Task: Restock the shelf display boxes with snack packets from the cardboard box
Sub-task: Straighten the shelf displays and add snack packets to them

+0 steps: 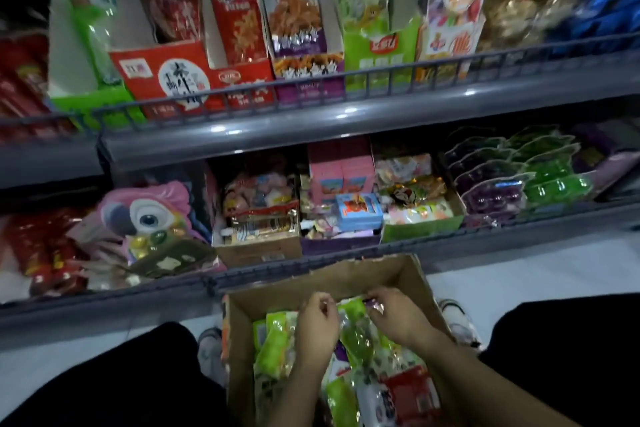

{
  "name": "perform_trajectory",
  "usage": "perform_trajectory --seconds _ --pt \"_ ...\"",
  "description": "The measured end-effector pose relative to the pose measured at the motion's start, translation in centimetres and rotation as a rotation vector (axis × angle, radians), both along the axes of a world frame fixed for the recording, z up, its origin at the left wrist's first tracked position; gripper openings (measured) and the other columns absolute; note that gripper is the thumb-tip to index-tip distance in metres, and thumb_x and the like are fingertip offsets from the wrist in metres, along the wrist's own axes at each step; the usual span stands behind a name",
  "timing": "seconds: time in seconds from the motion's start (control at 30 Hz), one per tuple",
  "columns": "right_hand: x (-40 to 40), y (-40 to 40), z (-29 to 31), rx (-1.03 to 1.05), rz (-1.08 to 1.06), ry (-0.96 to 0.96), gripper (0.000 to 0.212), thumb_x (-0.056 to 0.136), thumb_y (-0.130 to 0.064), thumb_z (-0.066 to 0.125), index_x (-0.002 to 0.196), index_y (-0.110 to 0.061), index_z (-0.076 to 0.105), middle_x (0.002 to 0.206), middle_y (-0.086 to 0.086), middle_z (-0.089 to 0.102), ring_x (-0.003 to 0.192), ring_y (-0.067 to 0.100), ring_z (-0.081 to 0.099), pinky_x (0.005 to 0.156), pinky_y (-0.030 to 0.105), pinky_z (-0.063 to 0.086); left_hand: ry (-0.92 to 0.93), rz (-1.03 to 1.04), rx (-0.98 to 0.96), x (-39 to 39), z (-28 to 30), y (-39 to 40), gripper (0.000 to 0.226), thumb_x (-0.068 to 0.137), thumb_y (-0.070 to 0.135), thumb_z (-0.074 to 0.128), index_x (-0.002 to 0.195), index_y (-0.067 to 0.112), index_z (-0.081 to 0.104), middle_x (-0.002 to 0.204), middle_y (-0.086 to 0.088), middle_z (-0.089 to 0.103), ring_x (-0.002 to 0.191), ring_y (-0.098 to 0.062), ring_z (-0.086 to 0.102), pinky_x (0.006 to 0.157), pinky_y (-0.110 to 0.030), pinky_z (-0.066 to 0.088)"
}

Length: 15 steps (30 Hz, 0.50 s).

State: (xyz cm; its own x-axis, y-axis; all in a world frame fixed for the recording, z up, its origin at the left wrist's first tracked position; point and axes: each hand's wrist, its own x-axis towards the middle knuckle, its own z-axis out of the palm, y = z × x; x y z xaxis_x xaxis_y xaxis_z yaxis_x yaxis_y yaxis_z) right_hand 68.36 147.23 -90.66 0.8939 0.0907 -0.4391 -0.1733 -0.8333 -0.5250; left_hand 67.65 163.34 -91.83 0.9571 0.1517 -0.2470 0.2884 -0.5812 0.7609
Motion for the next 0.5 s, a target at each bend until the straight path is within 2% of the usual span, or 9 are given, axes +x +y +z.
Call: perform_trajectory --seconds 0.1,0.23,0.37,0.43,0.5 --pt "-1.0 -0.2 -2.6 -0.044 0.016 0.075 0.043 0.092 -0.034 0.051 0.13 -0.013 0.051 0.128 0.009 0.056 0.117 0.022 0.052 0.095 0.024 0.038 0.087 -0.036 0.054 -0.8 -2.9 -0.1 0.019 0.095 0.024 0.047 0.102 0.013 0.061 0.096 -0.008 0.065 0.084 -0.023 0.06 0.066 -0.027 0.041" --pt "-1.9 -0.3 -5.8 -0.039 -0.019 0.206 0.047 0.094 -0.029 0.051 0.136 -0.011 0.045 0.137 0.01 0.051 0.124 0.021 0.049 0.097 0.022 0.036 0.188 -0.095 0.08 -1.6 -6.2 -0.2 0.023 0.093 0.025 0.051 0.109 0.011 0.061 0.103 -0.008 0.064 0.09 -0.022 0.06 0.076 -0.03 0.05" --pt "-3.4 0.0 -9.0 0.052 -0.07 0.345 0.045 0.09 -0.022 0.058 0.132 -0.011 0.049 0.13 0.011 0.057 0.115 0.022 0.056 0.092 0.023 0.043 0.316 -0.106 0.131 -1.8 -8.7 0.5 0.037 0.095 0.027 0.05 0.125 0.007 0.054 0.123 -0.011 0.058 0.111 -0.025 0.055 0.091 -0.029 0.044" --pt "-4.2 0.1 -10.7 0.117 -0.099 0.408 0.048 0.088 -0.018 0.061 0.134 -0.011 0.048 0.129 0.013 0.058 0.107 0.017 0.057 0.093 0.026 0.045 0.37 -0.037 0.133 -2.1 -10.1 0.8 0.047 0.095 0.022 0.051 0.136 0.002 0.041 0.135 -0.016 0.048 0.123 -0.028 0.047 0.099 -0.028 0.038" --pt "-4.7 0.6 -11.2 0.151 -0.122 0.461 0.052 0.089 -0.018 0.061 0.138 -0.012 0.043 0.127 0.014 0.058 0.097 0.013 0.054 0.086 0.027 0.047 0.391 0.085 0.132 -2.7 -11.6 1.4 0.055 0.091 0.016 0.057 0.139 0.0 0.035 0.143 -0.021 0.034 0.131 -0.034 0.036 0.106 -0.035 0.033"
